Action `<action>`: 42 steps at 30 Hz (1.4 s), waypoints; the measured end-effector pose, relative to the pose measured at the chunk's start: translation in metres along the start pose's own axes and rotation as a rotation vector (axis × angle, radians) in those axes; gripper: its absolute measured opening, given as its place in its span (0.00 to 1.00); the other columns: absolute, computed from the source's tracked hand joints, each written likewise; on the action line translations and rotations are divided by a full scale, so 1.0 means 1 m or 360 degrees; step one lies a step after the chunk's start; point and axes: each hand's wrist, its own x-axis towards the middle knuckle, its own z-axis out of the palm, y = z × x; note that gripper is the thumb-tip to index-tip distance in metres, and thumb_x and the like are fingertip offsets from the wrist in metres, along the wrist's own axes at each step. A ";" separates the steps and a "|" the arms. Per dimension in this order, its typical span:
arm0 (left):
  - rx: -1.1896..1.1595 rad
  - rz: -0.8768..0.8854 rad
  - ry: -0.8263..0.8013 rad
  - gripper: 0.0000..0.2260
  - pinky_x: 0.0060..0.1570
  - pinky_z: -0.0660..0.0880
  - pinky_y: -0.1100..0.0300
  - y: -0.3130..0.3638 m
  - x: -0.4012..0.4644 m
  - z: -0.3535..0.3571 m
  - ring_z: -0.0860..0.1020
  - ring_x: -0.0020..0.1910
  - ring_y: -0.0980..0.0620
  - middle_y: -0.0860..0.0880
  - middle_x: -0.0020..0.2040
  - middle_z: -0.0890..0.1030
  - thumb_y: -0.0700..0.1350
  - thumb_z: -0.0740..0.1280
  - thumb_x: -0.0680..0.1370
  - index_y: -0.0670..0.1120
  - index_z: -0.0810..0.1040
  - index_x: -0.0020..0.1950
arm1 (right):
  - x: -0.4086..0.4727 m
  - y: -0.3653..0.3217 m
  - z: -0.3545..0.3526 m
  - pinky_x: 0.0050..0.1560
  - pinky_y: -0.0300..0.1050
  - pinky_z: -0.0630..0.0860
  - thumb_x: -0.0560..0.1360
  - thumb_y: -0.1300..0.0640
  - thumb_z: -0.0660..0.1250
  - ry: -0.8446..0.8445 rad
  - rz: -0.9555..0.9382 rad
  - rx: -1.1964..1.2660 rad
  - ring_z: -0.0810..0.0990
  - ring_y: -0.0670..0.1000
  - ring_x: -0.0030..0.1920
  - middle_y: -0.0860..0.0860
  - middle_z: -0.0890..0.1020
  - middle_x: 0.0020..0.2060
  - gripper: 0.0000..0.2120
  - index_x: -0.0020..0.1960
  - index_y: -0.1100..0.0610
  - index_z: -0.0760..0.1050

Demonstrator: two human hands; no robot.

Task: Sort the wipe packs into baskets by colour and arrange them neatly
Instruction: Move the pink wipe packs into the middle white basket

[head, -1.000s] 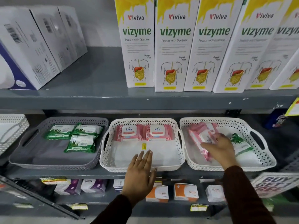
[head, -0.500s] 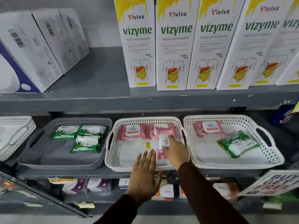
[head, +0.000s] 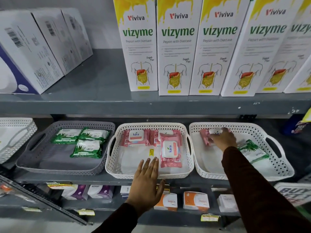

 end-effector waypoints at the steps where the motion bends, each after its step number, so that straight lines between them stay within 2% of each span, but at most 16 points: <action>1: -0.0010 -0.0010 -0.0009 0.32 0.74 0.49 0.45 0.001 0.000 0.000 0.54 0.78 0.46 0.45 0.78 0.59 0.61 0.47 0.81 0.42 0.56 0.79 | 0.002 0.001 0.003 0.63 0.59 0.73 0.69 0.44 0.74 0.0011 -0.0027 0.0003 0.73 0.66 0.64 0.65 0.74 0.65 0.35 0.69 0.60 0.67; 6: -0.0008 0.0005 -0.0017 0.35 0.75 0.49 0.44 0.002 -0.001 -0.006 0.50 0.78 0.47 0.47 0.79 0.53 0.63 0.35 0.79 0.44 0.51 0.79 | -0.011 -0.005 0.010 0.53 0.55 0.76 0.64 0.40 0.78 0.0152 -0.0007 -0.0013 0.78 0.67 0.57 0.67 0.78 0.57 0.42 0.66 0.60 0.64; 9: -0.0049 -0.0041 0.0029 0.33 0.75 0.52 0.44 -0.006 -0.007 -0.006 0.51 0.78 0.47 0.47 0.79 0.55 0.62 0.38 0.80 0.44 0.52 0.79 | -0.028 -0.015 0.003 0.54 0.57 0.78 0.62 0.31 0.71 0.0224 0.0041 0.0416 0.79 0.65 0.55 0.65 0.79 0.58 0.44 0.68 0.52 0.62; 11: -0.0073 -0.0154 0.0064 0.31 0.75 0.54 0.45 -0.018 -0.012 -0.005 0.51 0.78 0.46 0.47 0.78 0.57 0.61 0.42 0.82 0.43 0.53 0.79 | -0.048 -0.033 -0.003 0.55 0.58 0.78 0.63 0.29 0.67 0.0271 0.0024 0.0653 0.80 0.64 0.54 0.62 0.80 0.57 0.39 0.65 0.50 0.68; 14: -0.0076 -0.0231 0.0123 0.30 0.74 0.51 0.47 -0.041 -0.023 -0.004 0.49 0.78 0.47 0.46 0.79 0.55 0.58 0.47 0.82 0.42 0.52 0.79 | -0.092 -0.072 -0.006 0.47 0.57 0.83 0.66 0.32 0.66 0.0015 -0.0100 0.0908 0.84 0.60 0.44 0.54 0.82 0.45 0.23 0.47 0.49 0.74; 17: -0.0067 -0.0247 0.0164 0.30 0.73 0.49 0.48 -0.057 -0.030 -0.006 0.48 0.78 0.47 0.45 0.79 0.54 0.57 0.50 0.82 0.42 0.50 0.79 | -0.134 -0.105 0.011 0.47 0.53 0.80 0.67 0.28 0.63 -0.0303 -0.0341 0.0635 0.83 0.53 0.40 0.47 0.80 0.38 0.21 0.44 0.45 0.74; 19: -0.0070 -0.0254 0.0178 0.30 0.73 0.49 0.49 -0.061 -0.033 -0.008 0.50 0.78 0.46 0.45 0.79 0.55 0.56 0.52 0.82 0.41 0.52 0.79 | -0.157 -0.123 0.033 0.41 0.50 0.78 0.68 0.27 0.61 -0.0428 -0.0493 0.0346 0.81 0.50 0.35 0.47 0.76 0.33 0.18 0.41 0.40 0.75; 22: -0.0072 -0.0255 0.0190 0.30 0.73 0.48 0.50 -0.060 -0.036 -0.009 0.54 0.77 0.45 0.43 0.78 0.57 0.55 0.52 0.82 0.40 0.54 0.78 | -0.179 -0.140 0.066 0.34 0.44 0.79 0.65 0.26 0.65 -0.0531 -0.0463 0.0329 0.84 0.50 0.35 0.47 0.82 0.34 0.23 0.41 0.46 0.73; 26: -0.0039 -0.0262 0.0190 0.29 0.72 0.51 0.49 -0.060 -0.035 -0.007 0.56 0.77 0.44 0.42 0.77 0.59 0.56 0.50 0.82 0.39 0.56 0.78 | -0.178 -0.140 0.082 0.32 0.40 0.74 0.77 0.37 0.61 -0.0715 -0.0508 0.0019 0.80 0.48 0.31 0.50 0.80 0.32 0.20 0.36 0.51 0.72; 29: -0.0001 -0.0272 0.0203 0.30 0.72 0.48 0.48 -0.058 -0.032 -0.007 0.51 0.78 0.44 0.42 0.78 0.56 0.58 0.47 0.82 0.40 0.55 0.78 | -0.162 -0.128 0.068 0.42 0.47 0.82 0.77 0.38 0.61 -0.0555 -0.0434 0.0177 0.84 0.50 0.34 0.52 0.83 0.34 0.20 0.44 0.53 0.79; 32: 0.0002 -0.0223 0.0206 0.31 0.73 0.45 0.48 -0.049 -0.030 -0.004 0.46 0.78 0.46 0.43 0.79 0.54 0.58 0.48 0.82 0.40 0.54 0.78 | -0.130 -0.096 0.035 0.43 0.45 0.75 0.78 0.43 0.60 -0.0018 -0.0326 0.0161 0.82 0.57 0.41 0.54 0.83 0.39 0.18 0.48 0.56 0.80; 35: -0.0033 -0.0142 0.0198 0.31 0.73 0.49 0.47 -0.035 -0.025 -0.001 0.47 0.78 0.45 0.43 0.79 0.55 0.59 0.50 0.82 0.40 0.54 0.79 | -0.093 -0.044 0.002 0.49 0.51 0.74 0.75 0.48 0.65 0.0435 -0.0117 0.0096 0.80 0.64 0.53 0.62 0.82 0.52 0.15 0.53 0.57 0.81; 37: -0.0074 -0.0087 0.0210 0.31 0.73 0.50 0.47 -0.024 -0.020 0.002 0.50 0.78 0.44 0.43 0.78 0.56 0.58 0.50 0.82 0.40 0.55 0.78 | -0.067 -0.009 -0.023 0.59 0.59 0.72 0.71 0.45 0.69 0.0428 0.0159 -0.0141 0.73 0.66 0.62 0.64 0.75 0.62 0.24 0.61 0.58 0.76; 39: -0.0085 -0.0051 0.0202 0.31 0.72 0.51 0.46 -0.015 -0.015 0.003 0.52 0.77 0.44 0.43 0.78 0.57 0.59 0.49 0.82 0.40 0.56 0.78 | -0.036 0.028 -0.039 0.67 0.65 0.66 0.62 0.38 0.74 0.0195 0.0425 -0.0228 0.68 0.66 0.69 0.64 0.70 0.70 0.41 0.67 0.58 0.69; 41: -0.0091 -0.0034 0.0187 0.31 0.73 0.51 0.46 -0.008 -0.012 0.004 0.52 0.77 0.45 0.43 0.78 0.58 0.59 0.48 0.82 0.40 0.56 0.78 | 0.003 0.072 -0.039 0.66 0.63 0.71 0.47 0.30 0.74 -0.0048 0.0414 -0.0304 0.74 0.64 0.66 0.63 0.75 0.67 0.56 0.67 0.60 0.70; 42: -0.0088 -0.0039 0.0184 0.31 0.73 0.50 0.46 -0.005 -0.011 0.005 0.50 0.78 0.46 0.43 0.78 0.57 0.59 0.49 0.82 0.40 0.55 0.78 | 0.020 0.089 -0.035 0.63 0.60 0.74 0.42 0.28 0.72 -0.0121 0.0362 -0.0373 0.78 0.63 0.62 0.62 0.79 0.63 0.58 0.65 0.59 0.73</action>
